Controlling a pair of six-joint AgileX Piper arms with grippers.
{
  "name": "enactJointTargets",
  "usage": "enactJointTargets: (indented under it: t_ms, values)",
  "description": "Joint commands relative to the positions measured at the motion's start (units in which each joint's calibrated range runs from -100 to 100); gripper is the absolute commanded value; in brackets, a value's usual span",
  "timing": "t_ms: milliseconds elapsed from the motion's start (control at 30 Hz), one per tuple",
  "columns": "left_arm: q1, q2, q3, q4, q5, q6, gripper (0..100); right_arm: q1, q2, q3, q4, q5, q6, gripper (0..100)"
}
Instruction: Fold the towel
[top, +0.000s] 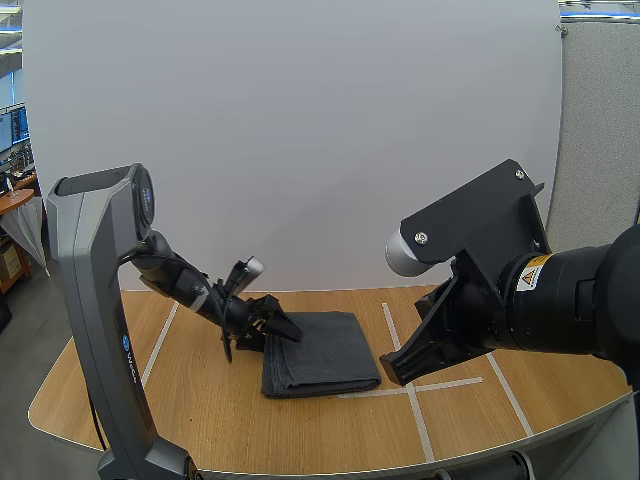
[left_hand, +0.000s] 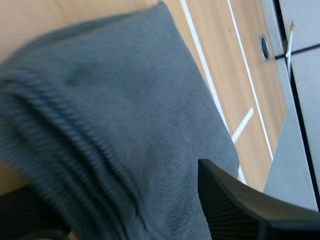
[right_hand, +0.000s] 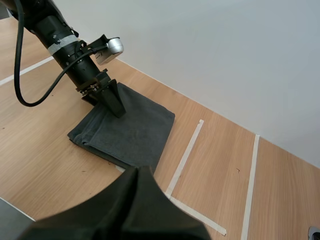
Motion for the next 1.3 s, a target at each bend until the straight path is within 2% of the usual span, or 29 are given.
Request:
enactJointTargets:
  t_ms: [0,167,200,300,367,400,567,633,733,833,1200,1267]
  values:
    - [-2.77,1.22,1.76,3.02,-2.56,-0.53,100,0.57,-0.59,0.14,-1.16,0.0,0.17,0]
    - [-2.9,1.22,1.76,3.02,-6.47,-0.53,100,0.57,-0.59,0.14,-1.28,0.0,0.17,0]
    - [-2.9,1.22,1.76,3.02,-7.12,-0.53,96,0.57,-0.59,0.14,-1.28,0.0,0.17,0]
    - [-2.9,1.22,1.76,2.33,-7.76,-0.53,45,0.57,-0.59,0.14,-1.28,0.0,0.17,0]
    - [-2.9,1.22,1.76,1.59,-7.76,-0.07,6,0.57,-0.59,0.14,-1.28,0.0,0.17,0]
    - [-2.9,1.22,1.76,1.29,-7.76,0.41,0,0.57,-0.59,0.14,-1.28,0.0,0.17,0]
    - [-2.79,0.42,0.96,1.85,-5.28,0.76,0,0.57,-0.59,0.14,-1.94,0.0,0.17,0]
    - [-2.09,-0.44,-0.22,2.19,-0.37,0.76,0,0.57,-0.59,0.14,-2.06,0.0,0.17,0]
    - [-0.23,-2.44,-2.44,2.63,0.0,0.09,0,0.57,-0.59,0.14,-2.7,0.0,0.17,0]
    - [2.13,-4.98,-5.13,4.99,0.0,-0.63,0,0.57,-0.59,0.14,-2.95,0.0,0.17,0]
    - [13.15,-11.28,-18.75,22.89,0.0,-2.6,0,0.57,-0.59,0.14,-2.93,0.0,0.17,0]
    - [14.74,-11.28,-21.09,25.17,0.0,-1.94,0,0.57,-0.59,0.14,-2.93,0.0,0.17,0]
